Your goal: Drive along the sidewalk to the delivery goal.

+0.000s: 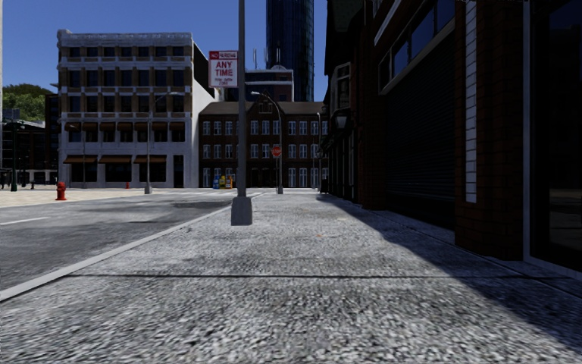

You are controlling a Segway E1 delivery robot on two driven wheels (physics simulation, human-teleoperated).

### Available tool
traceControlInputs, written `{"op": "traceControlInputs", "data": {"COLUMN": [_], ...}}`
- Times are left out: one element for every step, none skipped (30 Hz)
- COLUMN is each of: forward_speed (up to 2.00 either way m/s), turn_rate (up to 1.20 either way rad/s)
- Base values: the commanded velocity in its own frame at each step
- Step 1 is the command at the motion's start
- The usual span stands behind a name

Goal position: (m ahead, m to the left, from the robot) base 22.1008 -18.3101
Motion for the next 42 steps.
{"op": "traceControlInputs", "data": {"forward_speed": [2.00,2.00,2.00,2.00,2.00,2.00,2.00,2.00,2.00,2.00,2.00,2.00,2.00,2.00,2.00,2.00,2.00,2.00,2.00,2.00,2.00,2.00,2.00,2.00,2.00,2.00,2.00,2.00,2.00,2.00,2.00,2.00,2.00,2.00,2.00,2.00,2.00,2.00,2.00,2.00,2.00,2.00], "turn_rate": [0.00,0.00,0.00,0.00,0.00,0.00,-0.07,-0.07,-0.11,-0.12,-0.12,-0.12,-0.12,-0.12,-0.12,-0.14,-0.14,-0.15,-0.15,-0.15,-0.15,-0.15,-0.15,-0.15,-0.16,-0.16,-0.19,-0.22,-0.22,-0.22,-0.22,-0.22,-0.22,-0.23,-0.23,-0.23,-0.23,-0.23,-0.23,-0.23,-0.23,-0.23]}}
